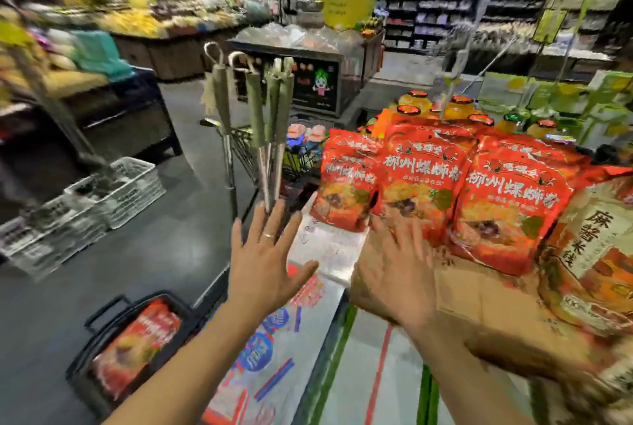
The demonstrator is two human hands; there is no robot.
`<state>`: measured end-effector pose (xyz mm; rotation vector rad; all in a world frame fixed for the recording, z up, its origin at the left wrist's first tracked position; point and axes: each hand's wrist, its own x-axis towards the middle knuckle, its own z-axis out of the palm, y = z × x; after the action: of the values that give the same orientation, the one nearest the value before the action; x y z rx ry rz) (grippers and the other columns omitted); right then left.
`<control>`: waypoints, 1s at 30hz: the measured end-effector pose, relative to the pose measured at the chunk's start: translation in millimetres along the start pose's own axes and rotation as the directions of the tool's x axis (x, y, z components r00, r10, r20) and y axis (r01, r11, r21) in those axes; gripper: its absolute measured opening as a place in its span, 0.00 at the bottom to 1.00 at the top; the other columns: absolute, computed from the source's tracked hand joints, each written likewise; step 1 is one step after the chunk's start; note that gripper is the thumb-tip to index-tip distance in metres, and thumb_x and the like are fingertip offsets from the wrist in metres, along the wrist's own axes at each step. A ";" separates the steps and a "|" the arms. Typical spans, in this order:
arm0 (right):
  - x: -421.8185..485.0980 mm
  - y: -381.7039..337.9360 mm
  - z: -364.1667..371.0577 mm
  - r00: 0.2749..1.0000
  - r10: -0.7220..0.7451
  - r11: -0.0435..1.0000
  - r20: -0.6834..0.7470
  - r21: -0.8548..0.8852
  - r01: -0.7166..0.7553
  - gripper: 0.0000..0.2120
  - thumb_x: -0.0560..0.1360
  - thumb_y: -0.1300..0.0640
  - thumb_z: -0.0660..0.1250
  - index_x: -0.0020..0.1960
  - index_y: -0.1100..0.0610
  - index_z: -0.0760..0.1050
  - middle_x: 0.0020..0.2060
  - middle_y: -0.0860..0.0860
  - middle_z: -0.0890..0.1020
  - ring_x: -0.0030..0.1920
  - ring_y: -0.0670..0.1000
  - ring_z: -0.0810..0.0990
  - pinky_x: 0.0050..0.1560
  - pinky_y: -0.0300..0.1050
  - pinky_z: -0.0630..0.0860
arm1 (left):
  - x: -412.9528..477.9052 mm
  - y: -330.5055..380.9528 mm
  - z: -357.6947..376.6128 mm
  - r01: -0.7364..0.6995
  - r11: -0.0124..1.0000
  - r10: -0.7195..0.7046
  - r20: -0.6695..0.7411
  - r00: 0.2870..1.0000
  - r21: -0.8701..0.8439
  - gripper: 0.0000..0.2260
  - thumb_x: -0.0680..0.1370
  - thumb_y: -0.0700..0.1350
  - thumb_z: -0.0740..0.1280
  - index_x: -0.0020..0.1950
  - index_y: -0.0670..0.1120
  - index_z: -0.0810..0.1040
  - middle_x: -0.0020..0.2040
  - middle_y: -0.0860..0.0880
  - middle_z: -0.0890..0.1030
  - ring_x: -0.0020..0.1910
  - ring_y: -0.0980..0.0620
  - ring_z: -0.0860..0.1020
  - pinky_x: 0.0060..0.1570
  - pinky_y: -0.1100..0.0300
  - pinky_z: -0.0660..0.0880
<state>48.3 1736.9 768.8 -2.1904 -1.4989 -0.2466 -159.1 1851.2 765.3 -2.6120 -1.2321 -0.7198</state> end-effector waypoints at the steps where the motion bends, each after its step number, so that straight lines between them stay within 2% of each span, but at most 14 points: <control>1: -7.6 -20.9 7.0 0.999 -0.041 0.999 0.009 0.022 0.041 0.37 0.69 0.35 0.57 0.76 0.47 0.62 0.78 0.53 0.62 0.77 0.62 0.58 0.68 0.66 0.66 | -17.6 -18.3 -8.4 0.024 1.000 -0.024 0.006 1.000 0.019 0.36 0.73 0.70 0.58 0.76 0.53 0.69 0.79 0.46 0.65 0.77 0.38 0.62 0.70 0.32 0.57; 5: -38.8 -111.6 40.8 0.978 -0.202 0.975 0.055 0.107 0.196 0.37 0.70 0.36 0.62 0.76 0.47 0.63 0.77 0.55 0.63 0.76 0.62 0.59 0.69 0.67 0.65 | -88.0 -95.6 -44.4 0.138 0.986 -0.143 0.050 0.988 0.098 0.36 0.71 0.70 0.58 0.75 0.53 0.71 0.78 0.46 0.67 0.77 0.38 0.63 0.70 0.33 0.59; 8: -58.4 -190.0 58.9 0.949 -0.300 0.949 0.099 0.132 0.286 0.37 0.69 0.37 0.62 0.76 0.46 0.60 0.77 0.55 0.64 0.76 0.63 0.60 0.67 0.68 0.66 | -138.6 -158.7 -72.9 0.213 0.969 -0.223 0.068 0.972 0.125 0.36 0.71 0.69 0.59 0.75 0.53 0.71 0.78 0.45 0.67 0.77 0.38 0.63 0.70 0.34 0.58; 12: -89.6 -292.5 86.3 0.919 -0.362 0.924 0.154 0.189 0.332 0.37 0.70 0.37 0.60 0.76 0.47 0.60 0.76 0.56 0.66 0.74 0.66 0.64 0.65 0.69 0.68 | -214.9 -246.7 -105.9 0.292 0.947 -0.307 0.107 0.946 0.136 0.36 0.72 0.70 0.57 0.75 0.53 0.71 0.77 0.45 0.68 0.77 0.38 0.64 0.71 0.34 0.57; 16: -127.7 -369.5 117.6 0.912 -0.318 0.930 0.259 0.271 0.248 0.39 0.71 0.33 0.56 0.79 0.46 0.58 0.80 0.50 0.56 0.80 0.58 0.51 0.72 0.64 0.59 | -285.6 -314.1 -131.8 0.371 0.919 -0.389 0.165 0.906 0.131 0.37 0.76 0.73 0.49 0.76 0.53 0.70 0.77 0.46 0.68 0.78 0.39 0.62 0.71 0.33 0.57; 20: -164.5 -421.3 143.3 0.875 -0.279 0.948 0.395 0.260 0.185 0.38 0.74 0.34 0.58 0.80 0.43 0.50 0.81 0.46 0.47 0.80 0.54 0.43 0.77 0.59 0.50 | -332.8 -361.8 -136.4 0.368 0.916 -0.397 0.242 0.885 0.158 0.36 0.74 0.71 0.59 0.76 0.52 0.70 0.77 0.46 0.68 0.77 0.39 0.64 0.69 0.31 0.63; 22: -179.0 -436.6 159.0 0.863 -0.244 0.962 0.443 0.224 0.158 0.38 0.74 0.34 0.57 0.80 0.43 0.50 0.81 0.47 0.47 0.80 0.55 0.43 0.77 0.58 0.47 | -340.4 -380.2 -129.8 0.358 0.919 -0.391 0.282 0.876 0.165 0.36 0.74 0.70 0.59 0.76 0.52 0.69 0.77 0.45 0.69 0.76 0.38 0.65 0.69 0.31 0.63; 25: -191.9 -449.9 188.4 0.871 -0.207 0.971 0.446 0.204 0.126 0.37 0.73 0.35 0.61 0.79 0.46 0.57 0.80 0.51 0.55 0.79 0.60 0.52 0.74 0.64 0.55 | -334.9 -400.8 -110.5 0.329 0.931 -0.364 0.345 0.865 0.158 0.36 0.73 0.70 0.57 0.76 0.52 0.68 0.76 0.44 0.69 0.76 0.37 0.66 0.68 0.31 0.64; 27: -191.0 -455.1 211.3 0.878 -0.174 0.976 0.446 0.196 0.093 0.38 0.72 0.32 0.55 0.79 0.47 0.59 0.79 0.53 0.58 0.78 0.62 0.56 0.72 0.65 0.59 | -324.9 -414.0 -90.7 0.316 0.937 -0.351 0.395 0.849 0.151 0.37 0.73 0.70 0.56 0.77 0.52 0.67 0.76 0.44 0.69 0.76 0.37 0.65 0.69 0.31 0.63; 30: -178.3 -457.8 252.8 0.864 -0.112 0.980 0.490 0.199 0.014 0.42 0.69 0.29 0.48 0.80 0.45 0.54 0.80 0.51 0.53 0.80 0.59 0.49 0.75 0.62 0.53 | -305.4 -435.2 -53.9 0.272 0.950 -0.313 0.471 0.825 0.154 0.38 0.73 0.71 0.56 0.77 0.51 0.68 0.76 0.44 0.69 0.76 0.37 0.65 0.69 0.31 0.63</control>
<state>-468.5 1842.4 604.0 -2.1456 -1.7755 0.4690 -675.5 1905.6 639.0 -2.6519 -1.7850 -0.0141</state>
